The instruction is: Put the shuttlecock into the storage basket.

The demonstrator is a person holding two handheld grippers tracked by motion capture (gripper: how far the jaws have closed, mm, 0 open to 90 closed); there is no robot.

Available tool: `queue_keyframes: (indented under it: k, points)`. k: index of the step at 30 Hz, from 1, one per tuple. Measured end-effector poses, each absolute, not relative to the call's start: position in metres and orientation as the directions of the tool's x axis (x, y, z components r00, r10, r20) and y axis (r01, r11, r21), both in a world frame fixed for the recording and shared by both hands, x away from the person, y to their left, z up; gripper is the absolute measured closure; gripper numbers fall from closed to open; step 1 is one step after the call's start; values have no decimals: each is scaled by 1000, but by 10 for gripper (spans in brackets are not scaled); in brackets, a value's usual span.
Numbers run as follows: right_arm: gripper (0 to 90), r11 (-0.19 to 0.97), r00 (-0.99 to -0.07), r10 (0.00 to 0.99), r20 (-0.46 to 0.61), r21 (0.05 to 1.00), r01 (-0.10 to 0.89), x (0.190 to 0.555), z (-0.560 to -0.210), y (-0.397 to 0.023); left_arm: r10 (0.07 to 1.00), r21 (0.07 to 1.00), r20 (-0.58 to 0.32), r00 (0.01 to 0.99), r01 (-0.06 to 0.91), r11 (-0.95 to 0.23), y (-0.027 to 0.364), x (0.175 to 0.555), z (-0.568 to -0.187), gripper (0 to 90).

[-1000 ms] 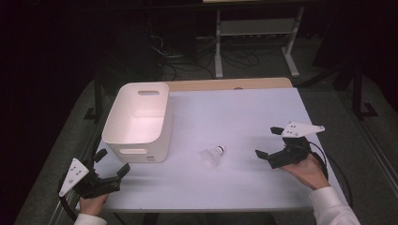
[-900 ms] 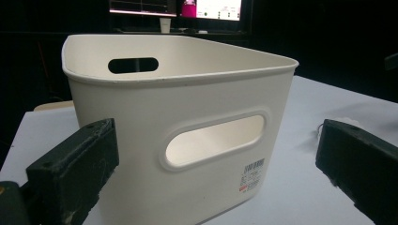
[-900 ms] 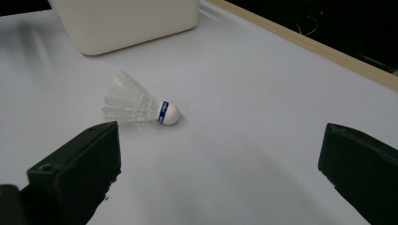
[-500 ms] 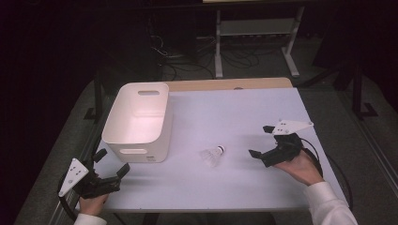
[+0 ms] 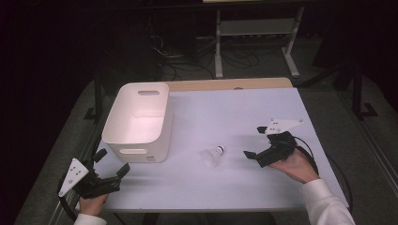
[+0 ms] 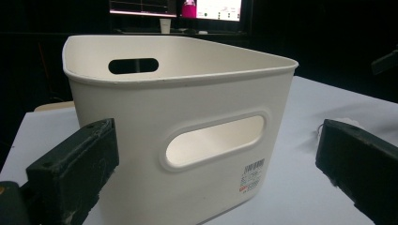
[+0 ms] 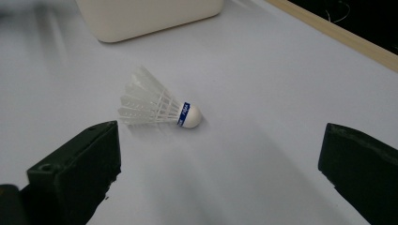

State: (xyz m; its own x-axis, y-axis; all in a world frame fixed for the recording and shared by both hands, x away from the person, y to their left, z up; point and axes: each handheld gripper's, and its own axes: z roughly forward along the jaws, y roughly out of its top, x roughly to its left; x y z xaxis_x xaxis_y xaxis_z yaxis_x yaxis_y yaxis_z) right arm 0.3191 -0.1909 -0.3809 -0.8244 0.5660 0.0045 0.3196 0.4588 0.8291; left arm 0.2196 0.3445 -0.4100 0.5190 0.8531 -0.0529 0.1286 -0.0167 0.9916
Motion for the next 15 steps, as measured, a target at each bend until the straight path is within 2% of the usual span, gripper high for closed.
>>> queue_keyframes:
  k: [15]
  points:
    - [0, 482, -844, 536, 13, 816, 319, 324, -380, -175, 853, 991, -50, 520, 129, -21, 345, 220, -410, 0]
